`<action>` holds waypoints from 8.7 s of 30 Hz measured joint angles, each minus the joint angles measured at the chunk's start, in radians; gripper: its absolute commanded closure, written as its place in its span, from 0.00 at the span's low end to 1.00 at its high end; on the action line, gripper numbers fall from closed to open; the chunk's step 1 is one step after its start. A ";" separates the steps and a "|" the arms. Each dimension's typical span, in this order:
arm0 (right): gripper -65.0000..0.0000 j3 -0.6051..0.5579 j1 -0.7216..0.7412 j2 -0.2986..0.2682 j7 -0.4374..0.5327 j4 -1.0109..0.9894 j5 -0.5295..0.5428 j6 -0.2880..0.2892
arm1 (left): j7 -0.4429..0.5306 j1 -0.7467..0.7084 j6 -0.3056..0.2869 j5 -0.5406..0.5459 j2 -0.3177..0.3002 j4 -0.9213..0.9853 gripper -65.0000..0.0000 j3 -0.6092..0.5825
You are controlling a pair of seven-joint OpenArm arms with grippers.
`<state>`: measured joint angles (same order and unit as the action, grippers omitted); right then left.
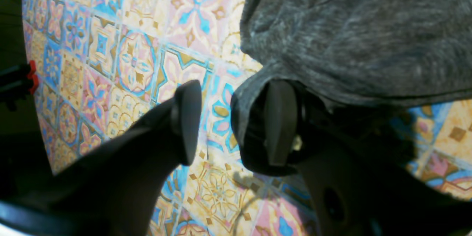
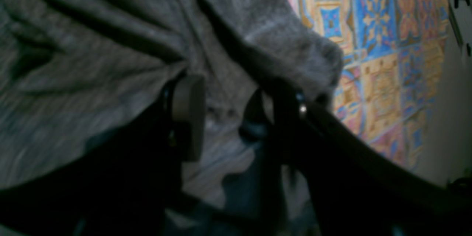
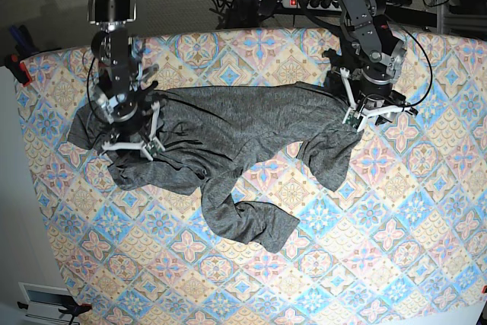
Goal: Layout the t-shirt on the table in an organized manner, then fold the t-shirt properly
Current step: 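Release the shirt with both grippers and lift them, then grasp the shirt body with the right gripper and drag it toward the robot, then reach the left gripper to the sleeve fabric beside the shirt body and grasp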
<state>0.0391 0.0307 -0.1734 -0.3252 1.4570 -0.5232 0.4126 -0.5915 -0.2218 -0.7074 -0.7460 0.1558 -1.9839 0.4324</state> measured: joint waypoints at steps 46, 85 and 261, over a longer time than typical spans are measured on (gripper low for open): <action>1.00 0.377 0.601 -0.058 0.266 -0.855 -0.045 -0.016 | 0.000 -0.063 0.001 0.000 0.005 0.002 0.58 0.005; 0.67 0.538 0.420 0.023 0.196 -0.365 -0.065 0.143 | 0.000 -0.122 0.000 0.000 0.005 0.002 0.58 0.005; 0.59 0.583 -0.190 0.328 0.127 0.326 0.074 0.286 | 0.177 0.549 0.004 0.069 -0.190 0.892 0.96 -0.194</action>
<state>0.6216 -0.1589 0.1547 -0.1978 1.7832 -0.4492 0.6991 -0.4141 0.3275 -0.7033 -0.6773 -0.0341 -1.0916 0.2386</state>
